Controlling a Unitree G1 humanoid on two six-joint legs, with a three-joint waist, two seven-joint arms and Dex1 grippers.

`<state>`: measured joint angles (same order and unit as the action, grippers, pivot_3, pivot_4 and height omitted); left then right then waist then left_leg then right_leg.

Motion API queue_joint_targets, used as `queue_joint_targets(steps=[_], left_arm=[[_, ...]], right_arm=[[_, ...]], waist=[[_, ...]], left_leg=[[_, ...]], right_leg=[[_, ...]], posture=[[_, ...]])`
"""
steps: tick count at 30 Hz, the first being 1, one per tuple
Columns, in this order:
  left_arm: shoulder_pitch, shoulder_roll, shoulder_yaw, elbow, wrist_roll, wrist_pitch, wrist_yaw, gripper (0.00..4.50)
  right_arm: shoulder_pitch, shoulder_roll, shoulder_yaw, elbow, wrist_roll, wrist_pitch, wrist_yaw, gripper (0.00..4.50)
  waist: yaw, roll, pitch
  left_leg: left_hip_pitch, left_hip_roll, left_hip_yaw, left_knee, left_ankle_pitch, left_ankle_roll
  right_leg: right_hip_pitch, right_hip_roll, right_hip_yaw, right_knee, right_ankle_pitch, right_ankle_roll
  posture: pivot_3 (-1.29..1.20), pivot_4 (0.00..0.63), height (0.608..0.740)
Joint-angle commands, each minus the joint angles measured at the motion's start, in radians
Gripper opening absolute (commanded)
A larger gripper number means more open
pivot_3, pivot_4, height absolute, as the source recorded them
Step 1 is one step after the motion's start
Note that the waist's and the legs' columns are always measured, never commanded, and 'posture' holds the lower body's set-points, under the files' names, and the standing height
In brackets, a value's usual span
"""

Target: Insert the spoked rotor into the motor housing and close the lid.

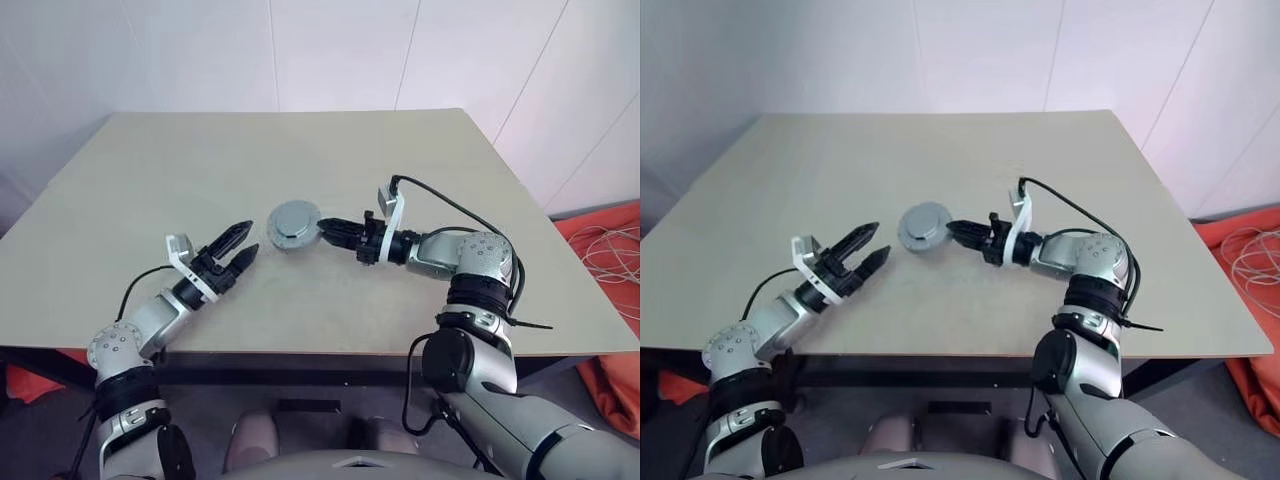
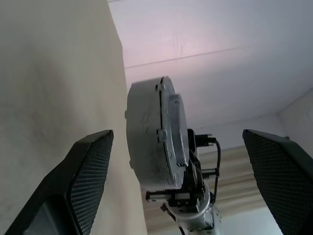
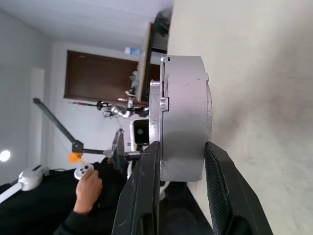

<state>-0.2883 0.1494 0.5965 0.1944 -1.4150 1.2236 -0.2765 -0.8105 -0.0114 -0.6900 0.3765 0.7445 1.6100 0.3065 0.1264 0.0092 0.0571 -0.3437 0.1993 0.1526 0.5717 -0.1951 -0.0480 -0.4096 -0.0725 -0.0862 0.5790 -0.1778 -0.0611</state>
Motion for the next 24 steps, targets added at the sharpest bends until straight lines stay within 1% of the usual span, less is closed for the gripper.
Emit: queue_joint_targets(steps=[1, 16, 19, 24], left_arm=[[-0.014, -0.002, -0.022, 0.001, -0.064, 0.011, 0.019, 4.5], [-0.042, -0.029, -0.078, 0.0, -0.122, -0.051, 0.021, 4.5], [-0.037, -0.03, -0.087, -0.005, -0.138, -0.057, 0.022, 3.91], [-0.033, -0.028, -0.095, -0.008, -0.152, -0.068, 0.023, 2.35]], right_arm=[[-0.038, 0.008, 0.0, -0.032, 0.101, 0.004, -0.001, 1.08], [0.003, -0.001, 0.075, -0.047, 0.286, 0.004, -0.082, 1.08], [0.008, 0.0, 0.081, -0.05, 0.306, 0.004, -0.098, 1.08], [0.012, 0.002, 0.085, -0.049, 0.326, 0.004, -0.12, 1.08]], waist=[[0.0, 0.0, 0.0], [-0.001, 0.0, 0.0], [0.0, 0.0, 0.0], [0.0, 0.0, 0.0]], left_leg=[[0.0, 0.0, 0.0, 0.0, 0.0, 0.0], [0.0, 0.0, 0.0, 0.0, 0.0, 0.0], [-0.001, -0.001, 0.0, 0.0, 0.0, 0.0], [-0.001, -0.001, 0.0, 0.0, 0.0, 0.0]], right_leg=[[0.0, 0.0, 0.0, 0.0, 0.0, 0.0], [0.0, 0.0, 0.0, 0.0, 0.0, 0.001], [0.0, 0.0, 0.0, 0.0, 0.0, 0.001], [0.0, 0.0, 0.0, 0.0, 0.0, 0.001]], posture=[[0.0, 0.0, 0.74], [0.0, 0.0, 0.74], [0.0, 0.0, 0.74], [0.0, 0.0, 0.74]])
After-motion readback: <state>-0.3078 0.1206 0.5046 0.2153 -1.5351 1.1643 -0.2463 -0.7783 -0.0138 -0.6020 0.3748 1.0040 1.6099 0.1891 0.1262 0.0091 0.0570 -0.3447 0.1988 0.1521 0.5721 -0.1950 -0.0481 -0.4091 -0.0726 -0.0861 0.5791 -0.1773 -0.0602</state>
